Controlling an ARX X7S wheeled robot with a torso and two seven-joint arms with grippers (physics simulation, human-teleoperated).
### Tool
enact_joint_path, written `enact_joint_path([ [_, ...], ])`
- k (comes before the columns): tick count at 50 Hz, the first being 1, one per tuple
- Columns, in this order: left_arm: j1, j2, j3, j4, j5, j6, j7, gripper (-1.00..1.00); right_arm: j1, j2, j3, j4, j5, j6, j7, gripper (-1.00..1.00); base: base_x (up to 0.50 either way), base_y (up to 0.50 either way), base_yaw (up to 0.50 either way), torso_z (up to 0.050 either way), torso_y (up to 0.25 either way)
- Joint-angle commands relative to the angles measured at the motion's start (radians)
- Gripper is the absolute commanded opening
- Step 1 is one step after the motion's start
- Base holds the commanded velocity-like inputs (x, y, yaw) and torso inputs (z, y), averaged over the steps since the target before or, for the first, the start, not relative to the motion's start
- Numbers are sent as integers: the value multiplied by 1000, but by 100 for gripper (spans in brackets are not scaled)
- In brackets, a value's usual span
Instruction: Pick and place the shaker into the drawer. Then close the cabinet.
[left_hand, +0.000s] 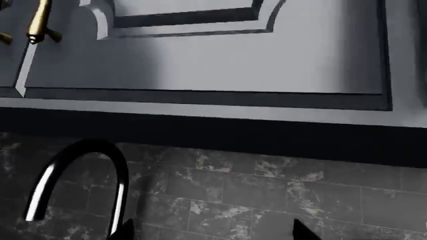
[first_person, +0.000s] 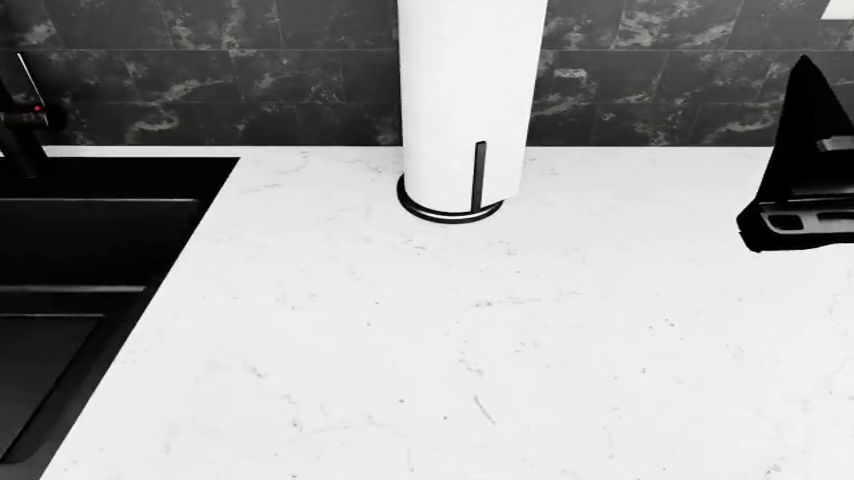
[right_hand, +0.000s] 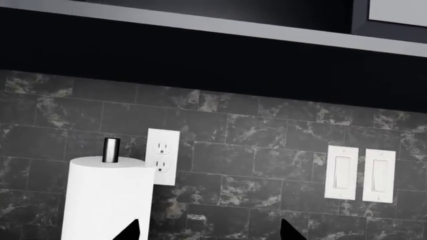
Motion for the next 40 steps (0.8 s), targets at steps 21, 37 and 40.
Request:
enact_joint_path([
  [21, -1358, 1292, -444, -1074, 1111, -622, 1240, 100, 7, 6, -9, 28, 1, -12, 2, 100, 0, 0, 0, 0, 0],
  [37, -1358, 1465, -236, -1493, 773, -601, 1394, 100, -93, 14, 81, -7, 40, -31, 36, 100, 0, 0, 0, 0, 0],
  [40, -1358, 1465, -126, -1533, 690, -534, 1378, 100, -169, 16, 172, -18, 47, -24, 21, 100, 0, 0, 0, 0, 0],
])
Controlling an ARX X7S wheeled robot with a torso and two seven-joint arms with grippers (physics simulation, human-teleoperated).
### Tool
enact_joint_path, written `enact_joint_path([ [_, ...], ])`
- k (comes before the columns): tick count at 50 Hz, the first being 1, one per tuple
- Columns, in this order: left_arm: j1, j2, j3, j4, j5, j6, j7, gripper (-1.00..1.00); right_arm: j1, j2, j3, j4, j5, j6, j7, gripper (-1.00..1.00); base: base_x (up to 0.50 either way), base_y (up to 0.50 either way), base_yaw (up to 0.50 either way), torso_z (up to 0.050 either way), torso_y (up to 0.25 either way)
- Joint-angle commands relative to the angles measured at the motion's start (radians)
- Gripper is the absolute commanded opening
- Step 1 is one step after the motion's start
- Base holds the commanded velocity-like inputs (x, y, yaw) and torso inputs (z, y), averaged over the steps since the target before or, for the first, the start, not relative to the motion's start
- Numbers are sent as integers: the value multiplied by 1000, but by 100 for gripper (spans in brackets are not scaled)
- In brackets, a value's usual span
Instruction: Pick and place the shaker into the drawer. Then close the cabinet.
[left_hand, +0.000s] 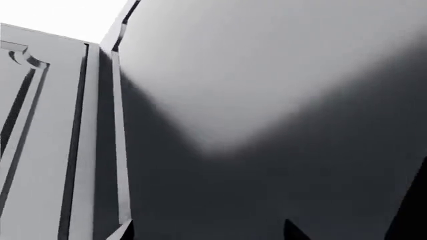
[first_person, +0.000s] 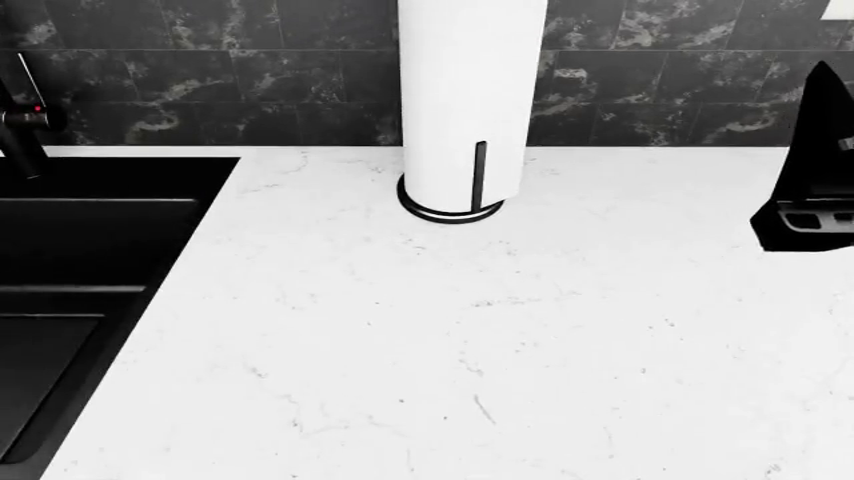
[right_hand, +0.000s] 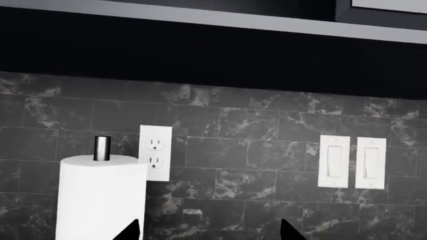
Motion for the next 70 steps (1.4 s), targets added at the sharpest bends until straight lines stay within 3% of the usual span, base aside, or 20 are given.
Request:
enact_joint_path([
  [1, -5, 154, 269, -310, -178, 109, 146, 100, -148, 2, 163, -32, 19, 2, -13, 100, 0, 0, 0, 0, 0],
  [11, -5, 154, 548, -311, -441, 217, 65, 100, -379, -58, 473, -77, 50, 58, -83, 100, 0, 0, 0, 0, 0],
  [24, -5, 154, 706, -289, -609, 246, 2, 100, -472, -56, 643, -89, 125, 74, -90, 100, 0, 0, 0, 0, 0],
  [45, -5, 154, 841, -168, -792, 220, -54, 100, -457, -22, 603, -99, 164, 43, -28, 100, 2, -2, -3, 0, 0],
  [52, -5, 154, 848, -93, -868, 220, -96, 100, -474, -34, 637, -103, 172, 56, -36, 100, 2, -4, -4, 0, 0],
  [58, -5, 154, 777, -122, -937, 250, -164, 100, -458, -95, 622, -108, 120, 83, -92, 100, 2, -4, -4, 0, 0],
  [59, 3, 135, 756, -97, -946, 253, -214, 100, -440, -97, 592, -108, 112, 76, -90, 100, 0, -4, -4, 0, 0],
  [65, 343, -376, 622, 684, -1146, 237, -725, 100, -358, -85, 450, -110, 105, 38, -46, 100, 0, 0, 0, 0, 0],
  [70, 553, -799, 523, 1000, -1232, 262, -896, 100, -234, -48, 261, -99, 104, 0, 21, 100, 0, 0, 0, 0, 0],
])
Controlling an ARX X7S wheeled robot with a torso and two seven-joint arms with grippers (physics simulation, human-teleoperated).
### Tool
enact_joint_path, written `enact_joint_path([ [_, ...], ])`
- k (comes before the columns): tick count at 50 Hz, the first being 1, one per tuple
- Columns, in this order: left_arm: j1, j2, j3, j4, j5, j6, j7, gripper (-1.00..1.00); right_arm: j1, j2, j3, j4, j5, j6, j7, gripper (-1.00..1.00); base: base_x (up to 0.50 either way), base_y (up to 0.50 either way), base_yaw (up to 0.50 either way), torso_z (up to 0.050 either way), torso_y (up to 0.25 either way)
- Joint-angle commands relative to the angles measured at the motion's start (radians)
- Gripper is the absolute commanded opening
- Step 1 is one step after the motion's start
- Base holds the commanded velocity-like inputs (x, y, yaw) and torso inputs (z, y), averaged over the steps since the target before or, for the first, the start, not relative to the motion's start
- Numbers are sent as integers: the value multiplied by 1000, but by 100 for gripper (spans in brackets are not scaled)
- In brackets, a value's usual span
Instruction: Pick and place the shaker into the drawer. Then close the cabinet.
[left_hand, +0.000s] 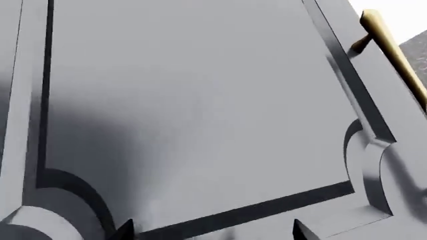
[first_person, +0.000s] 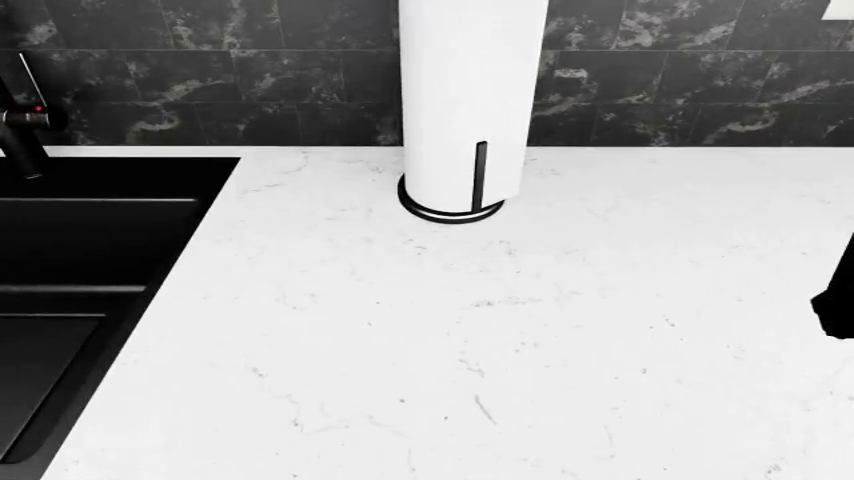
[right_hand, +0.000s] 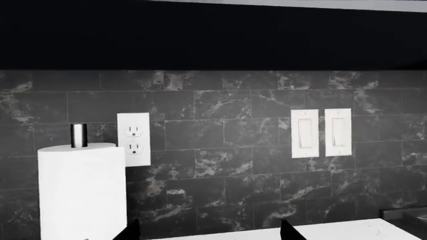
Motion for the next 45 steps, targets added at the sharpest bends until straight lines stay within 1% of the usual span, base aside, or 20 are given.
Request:
enact_joint_path([
  [1, 367, -638, -133, 666, -295, 27, -399, 100, 176, 23, -269, 9, -19, -50, 76, 100, 0, 0, 0, 0, 0],
  [5, 537, -931, -181, 805, -289, 117, -382, 100, 271, 7, -413, 23, -39, -52, 104, 100, 0, 0, 0, 0, 0],
  [6, 597, -1014, -177, 836, -279, 176, -365, 100, 298, 0, -450, 29, -45, -49, 109, 100, 0, 0, 0, 0, 0],
  [8, 689, -1151, -136, 880, -260, 307, -332, 100, 340, -13, -507, 40, -55, -42, 115, 100, 0, 0, 0, 0, 0],
  [9, 717, -1195, -109, 895, -238, 351, -329, 100, 362, -19, -535, 47, -60, -37, 117, 100, 0, 0, 0, 0, 0],
  [13, 747, -1195, -82, 890, -192, 359, -391, 100, 432, -42, -628, 73, -76, -14, 117, 100, 0, 0, 0, 0, 0],
  [14, 897, -1045, -232, 874, -238, 209, -406, 100, 453, -53, -658, 82, -81, -5, 113, 100, 0, 0, 0, 0, 0],
  [15, 1047, -895, -382, 888, -142, 59, -279, 100, 471, -64, -683, 90, -86, 3, 110, 100, 0, 0, 0, 0, 0],
  [16, 1197, -856, -532, 900, -188, -91, -304, 100, 500, -82, -723, 102, -93, 17, 103, 100, 0, 0, 0, 0, 0],
  [17, 1347, -830, -682, 898, -169, -172, -295, 100, 530, -101, -762, 114, -101, 32, 98, 100, 0, 0, 0, 0, 0],
  [21, 1947, -751, -1282, 891, -74, -238, -250, 100, 664, -189, -922, 171, -129, 104, 72, 100, 0, 0, 0, 0, 0],
  [22, 1992, -737, -1432, 890, -59, -247, -242, 100, 694, -208, -955, 186, -130, 119, 68, 100, 0, 0, 0, 0, 0],
  [24, 2007, -717, -1732, 889, -33, -264, -227, 100, 740, -245, -1005, 211, -133, 142, 53, 100, 0, 0, 0, 0, 0],
  [25, 2013, -709, -1773, 888, -27, -272, -220, 100, 760, -263, -1027, 220, -134, 151, 43, 100, 0, 0, 0, 0, 0],
  [29, 2034, -683, -1820, 884, -14, -297, -202, 100, 833, -325, -1099, 243, -119, 179, 20, 100, 0, 0, 0, 0, 0],
  [35, 2040, -673, -1839, 886, -17, -306, -201, 100, 1017, -408, -1190, 280, -10, 178, 64, 100, 0, 0, 0, 0, 0],
  [38, 2030, -685, -1826, 889, -31, -296, -215, 100, 1135, -437, -1245, 324, 62, 172, 114, 100, 0, 0, 0, 0, 0],
  [45, 1997, -704, -1738, 881, -38, -251, -264, 100, 1363, -493, -1329, 393, 136, 211, 123, 100, 0, 0, 0, 0, 0],
])
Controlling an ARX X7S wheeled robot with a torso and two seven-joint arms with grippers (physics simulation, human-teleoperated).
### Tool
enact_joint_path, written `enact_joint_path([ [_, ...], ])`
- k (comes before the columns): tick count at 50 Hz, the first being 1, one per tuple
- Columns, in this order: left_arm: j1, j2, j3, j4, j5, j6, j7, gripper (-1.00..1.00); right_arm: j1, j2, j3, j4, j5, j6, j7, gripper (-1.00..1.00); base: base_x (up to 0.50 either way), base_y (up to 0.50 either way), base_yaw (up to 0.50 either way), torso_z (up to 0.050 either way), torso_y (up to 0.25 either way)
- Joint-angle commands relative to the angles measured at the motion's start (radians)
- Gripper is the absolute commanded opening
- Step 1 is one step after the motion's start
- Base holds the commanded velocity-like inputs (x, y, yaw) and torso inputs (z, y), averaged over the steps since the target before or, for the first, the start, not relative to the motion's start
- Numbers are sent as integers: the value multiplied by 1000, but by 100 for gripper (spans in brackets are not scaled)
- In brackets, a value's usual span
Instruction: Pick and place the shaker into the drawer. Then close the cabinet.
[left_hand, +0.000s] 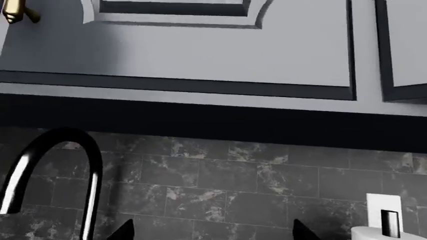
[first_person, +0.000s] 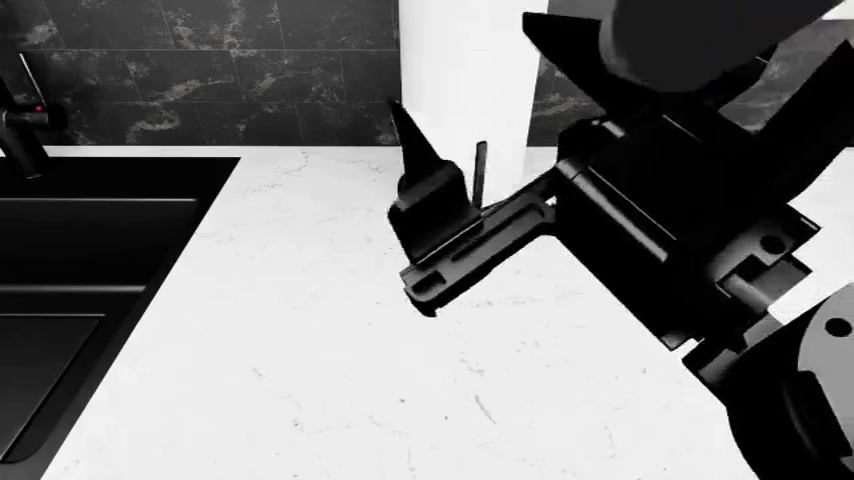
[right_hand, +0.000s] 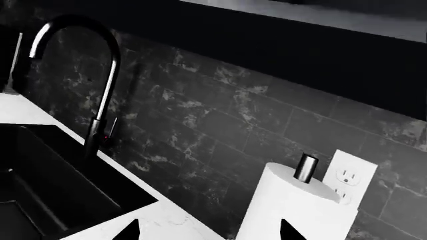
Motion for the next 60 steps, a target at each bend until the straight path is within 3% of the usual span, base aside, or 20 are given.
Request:
enact_joint_path([
  [1, 71, -1, -60, 4, -3, 7, -43, 100, 367, -120, -173, 112, 115, 55, 27, 100, 0, 0, 0, 0, 0],
  [10, 55, 0, 15, 16, -2, 32, -65, 100, 663, -210, -159, 199, -39, 195, -160, 100, 0, 0, 0, 0, 0],
  [13, 49, 0, 35, 24, -6, 40, -68, 100, 730, -214, -148, 161, -308, 234, -411, 100, 0, 0, 0, 0, 0],
  [16, 40, -3, 61, 28, -10, 50, -72, 100, 799, -165, -223, 182, -579, 139, -685, 100, 0, 0, 0, 0, 0],
  [19, 31, -5, 84, 32, -11, 58, -75, 100, 859, -123, -314, 224, -763, 34, -850, 100, 0, 0, 0, 0, 0],
  [26, 7, -13, 135, 34, -9, 77, -80, 100, 952, -69, -464, 368, -1043, -91, -1076, 100, 0, 0, 0, 0, 0],
  [31, -2, -12, 159, 35, -1, 84, -79, 100, 954, -67, -489, 484, -1378, -141, -1253, 100, 0, 0, 0, 0, 0],
  [40, 3, -14, 173, 37, 9, 75, -73, 100, 932, 20, -529, 866, -1693, -320, -1265, 100, 0, 0, 0, 0, 0],
  [44, -1, -32, 183, 40, 2, 69, -80, 100, 933, 7, -537, 1249, -1756, -488, -1254, 100, 0, 0, 0, 0, 0],
  [50, -37, -80, 262, 40, 7, 80, -108, 100, 953, -170, -460, 2012, -1884, -890, -1282, 100, 0, 0, 0, 0, 0],
  [56, -106, -144, 427, 29, 51, 103, -150, 100, 782, -159, -466, 2013, -1882, -843, -1251, 100, 0, 0, 0, 0, 0],
  [60, -295, -156, 699, 1, 120, 105, -199, 100, 689, -159, -451, 2013, -1872, -860, -1223, 100, 0, 0, -3, 0, 0],
])
